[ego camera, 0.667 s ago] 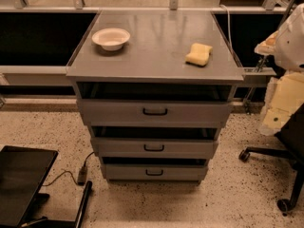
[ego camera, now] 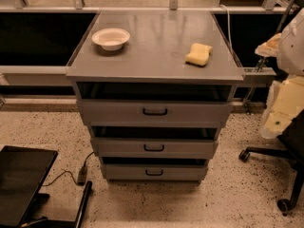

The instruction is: Open middle drawer

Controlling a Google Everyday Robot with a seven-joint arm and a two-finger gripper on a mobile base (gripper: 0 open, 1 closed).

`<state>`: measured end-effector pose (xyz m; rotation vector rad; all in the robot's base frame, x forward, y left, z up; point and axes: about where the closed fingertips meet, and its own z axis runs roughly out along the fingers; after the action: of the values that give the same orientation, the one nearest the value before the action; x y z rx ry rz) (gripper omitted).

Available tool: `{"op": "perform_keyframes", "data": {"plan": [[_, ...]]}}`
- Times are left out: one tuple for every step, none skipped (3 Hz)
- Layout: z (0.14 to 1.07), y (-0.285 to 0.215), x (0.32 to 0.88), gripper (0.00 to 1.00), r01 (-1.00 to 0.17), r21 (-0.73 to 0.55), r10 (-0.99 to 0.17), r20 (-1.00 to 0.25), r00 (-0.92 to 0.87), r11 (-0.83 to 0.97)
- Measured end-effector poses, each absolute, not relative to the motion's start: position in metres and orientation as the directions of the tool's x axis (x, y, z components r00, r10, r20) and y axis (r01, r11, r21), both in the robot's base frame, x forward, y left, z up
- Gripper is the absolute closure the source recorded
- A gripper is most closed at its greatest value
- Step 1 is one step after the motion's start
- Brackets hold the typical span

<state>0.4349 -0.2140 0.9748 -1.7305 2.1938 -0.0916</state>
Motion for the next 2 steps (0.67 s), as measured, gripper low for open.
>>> {"op": "perform_keyframes", "data": {"plan": [[0.953,-0.210,0.419,0.00,-0.937,-0.274,-0.943,-0.305,-0.131,0.219],[0.898,-0.211,0.397,0.00,-0.935,-0.269,-0.896,-0.433,-0.097,0.231]]}}
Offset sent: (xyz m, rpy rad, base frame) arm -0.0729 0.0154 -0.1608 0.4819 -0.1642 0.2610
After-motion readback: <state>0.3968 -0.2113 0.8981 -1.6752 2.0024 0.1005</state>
